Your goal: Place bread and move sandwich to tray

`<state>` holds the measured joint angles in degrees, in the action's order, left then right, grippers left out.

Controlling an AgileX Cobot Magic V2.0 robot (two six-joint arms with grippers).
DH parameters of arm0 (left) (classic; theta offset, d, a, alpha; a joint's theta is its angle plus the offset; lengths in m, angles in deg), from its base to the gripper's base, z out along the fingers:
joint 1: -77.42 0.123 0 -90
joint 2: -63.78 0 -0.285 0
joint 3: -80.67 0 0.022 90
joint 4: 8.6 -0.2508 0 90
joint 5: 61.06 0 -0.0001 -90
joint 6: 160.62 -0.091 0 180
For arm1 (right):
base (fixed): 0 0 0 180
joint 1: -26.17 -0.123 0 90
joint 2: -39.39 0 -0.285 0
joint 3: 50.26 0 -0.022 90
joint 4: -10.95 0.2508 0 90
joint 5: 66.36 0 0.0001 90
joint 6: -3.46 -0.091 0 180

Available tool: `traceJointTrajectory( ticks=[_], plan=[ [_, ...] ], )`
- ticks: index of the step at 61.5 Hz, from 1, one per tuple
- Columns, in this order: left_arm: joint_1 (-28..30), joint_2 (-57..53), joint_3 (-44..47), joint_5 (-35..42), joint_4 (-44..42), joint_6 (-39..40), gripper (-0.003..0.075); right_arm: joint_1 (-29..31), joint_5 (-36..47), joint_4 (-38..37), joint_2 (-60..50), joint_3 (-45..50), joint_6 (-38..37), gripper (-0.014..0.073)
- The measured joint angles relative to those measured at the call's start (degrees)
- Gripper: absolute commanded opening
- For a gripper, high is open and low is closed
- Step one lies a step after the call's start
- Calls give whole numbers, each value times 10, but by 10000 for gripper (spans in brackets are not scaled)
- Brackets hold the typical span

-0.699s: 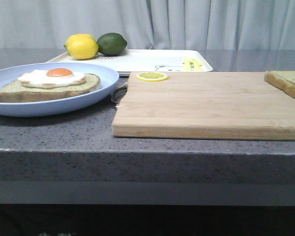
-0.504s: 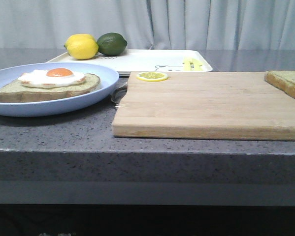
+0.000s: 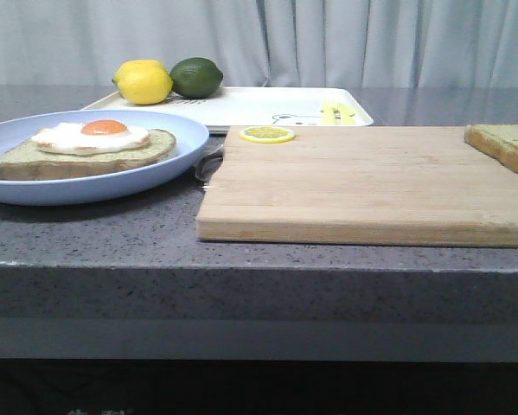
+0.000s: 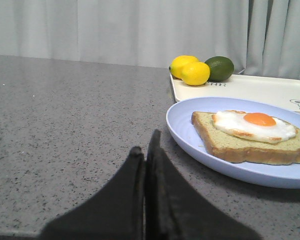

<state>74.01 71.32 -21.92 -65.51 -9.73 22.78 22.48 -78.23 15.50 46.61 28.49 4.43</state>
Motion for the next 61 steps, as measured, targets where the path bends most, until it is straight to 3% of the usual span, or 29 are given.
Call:
traceJointTrajectory(
  ticks=[36,52,61],
  plan=[
    [0,0,0,0,0,0,-19,0,1,0,0,0,0,-60],
    [0,0,0,0,0,0,-19,0,42,0,0,0,0,-60],
    [0,0,-1,40,6,0,-19,0,79,0,0,0,0,-60]
  ],
)
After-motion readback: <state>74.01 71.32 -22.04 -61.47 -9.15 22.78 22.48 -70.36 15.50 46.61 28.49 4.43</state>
